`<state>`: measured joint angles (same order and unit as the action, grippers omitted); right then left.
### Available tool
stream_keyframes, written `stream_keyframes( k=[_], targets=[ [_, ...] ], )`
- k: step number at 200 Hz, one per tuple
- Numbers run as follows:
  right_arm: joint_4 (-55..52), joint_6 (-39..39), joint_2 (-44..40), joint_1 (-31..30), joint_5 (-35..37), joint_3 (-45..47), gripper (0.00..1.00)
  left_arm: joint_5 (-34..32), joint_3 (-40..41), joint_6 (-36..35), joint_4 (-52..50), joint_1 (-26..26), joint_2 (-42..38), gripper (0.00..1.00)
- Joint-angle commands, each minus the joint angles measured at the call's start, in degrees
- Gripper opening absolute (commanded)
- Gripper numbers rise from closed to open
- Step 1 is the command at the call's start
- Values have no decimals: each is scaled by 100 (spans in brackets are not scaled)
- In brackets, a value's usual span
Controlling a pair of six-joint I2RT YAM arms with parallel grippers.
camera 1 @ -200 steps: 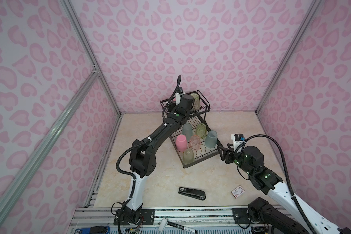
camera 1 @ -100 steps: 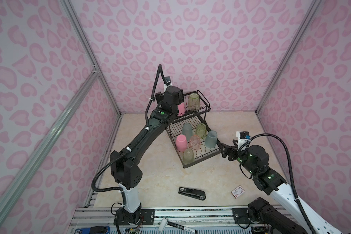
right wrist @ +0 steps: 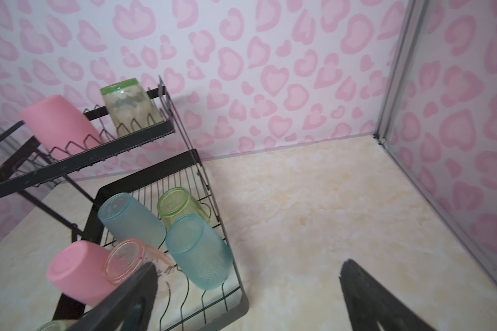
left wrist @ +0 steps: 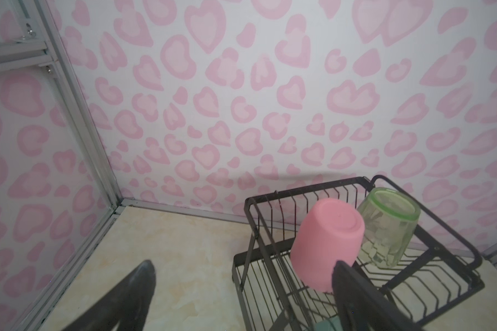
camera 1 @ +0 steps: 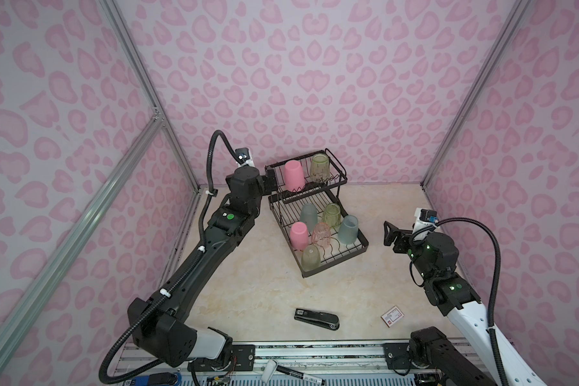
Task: Load cups into a dish rack
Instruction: Place the cup upside down at the dish rack, then reset both arms
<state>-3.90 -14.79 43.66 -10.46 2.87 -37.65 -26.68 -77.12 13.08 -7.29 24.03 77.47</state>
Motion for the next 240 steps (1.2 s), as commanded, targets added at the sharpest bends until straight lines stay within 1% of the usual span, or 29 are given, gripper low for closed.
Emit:
stream_keyframes(
  k=[1,29,62,80,96,113,139,174,197,223,240],
  targets=[
    [233,-35,26,366,67,71,98,312,572,39,202,-138,-496,97],
    [465,-115,58,898,95,233,98,407,1346,-5,331,-283,-1182,97],
    [686,-93,-4,1393,403,404,98,397,2191,5,481,-520,-1864,97],
    [925,-13,-48,1535,560,605,98,453,2654,68,637,-711,-2115,97],
    [1034,21,-13,1571,807,724,98,401,2884,150,615,-890,-2192,97],
    [1315,113,48,1579,1024,918,98,445,2997,195,553,-1095,-2159,97],
    [1886,178,271,1586,1457,1318,98,687,3066,456,440,-1609,-1836,97],
    [2478,379,585,1576,1768,1670,98,981,3600,931,901,-2169,-1399,97],
    [2959,565,933,1573,1803,1846,98,806,3985,702,1387,-2225,-1152,97],
    [3426,765,1378,1549,1852,1950,98,585,4162,172,1779,-2230,-852,97],
    [3713,910,1666,1510,1880,2018,98,568,4395,-113,2357,-2236,-645,97]
  ],
)
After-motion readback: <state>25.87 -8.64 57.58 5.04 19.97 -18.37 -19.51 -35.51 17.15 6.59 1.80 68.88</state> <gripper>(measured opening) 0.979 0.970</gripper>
